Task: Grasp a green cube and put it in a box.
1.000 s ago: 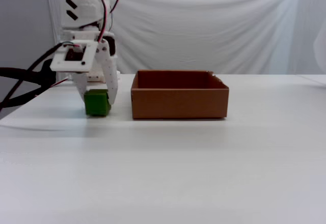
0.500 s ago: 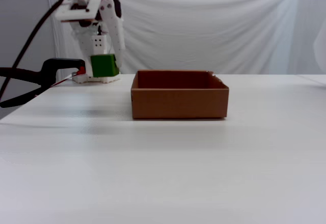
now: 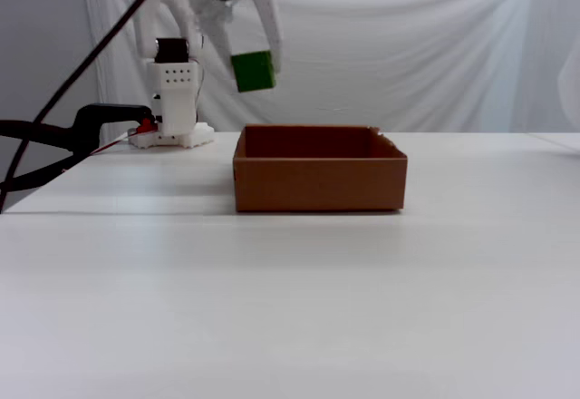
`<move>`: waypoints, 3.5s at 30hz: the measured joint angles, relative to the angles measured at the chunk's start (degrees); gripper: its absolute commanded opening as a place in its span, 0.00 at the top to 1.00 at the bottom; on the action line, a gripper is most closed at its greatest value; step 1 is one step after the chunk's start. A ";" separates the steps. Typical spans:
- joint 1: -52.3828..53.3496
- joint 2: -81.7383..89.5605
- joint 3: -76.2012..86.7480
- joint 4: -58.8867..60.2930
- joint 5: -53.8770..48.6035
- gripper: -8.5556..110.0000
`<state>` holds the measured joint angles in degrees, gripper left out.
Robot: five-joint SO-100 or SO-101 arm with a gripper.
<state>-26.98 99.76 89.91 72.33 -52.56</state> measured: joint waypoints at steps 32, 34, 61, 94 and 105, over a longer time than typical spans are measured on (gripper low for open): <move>-12.83 -23.12 -4.31 -6.94 2.11 0.81; -12.83 -24.35 -4.31 -7.38 2.11 0.81; -13.36 -35.33 -11.07 -8.96 2.11 0.73; 26.46 32.43 32.78 1.14 2.11 0.73; 31.64 59.59 64.42 -6.33 2.11 0.73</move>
<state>4.66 159.35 154.34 66.01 -50.45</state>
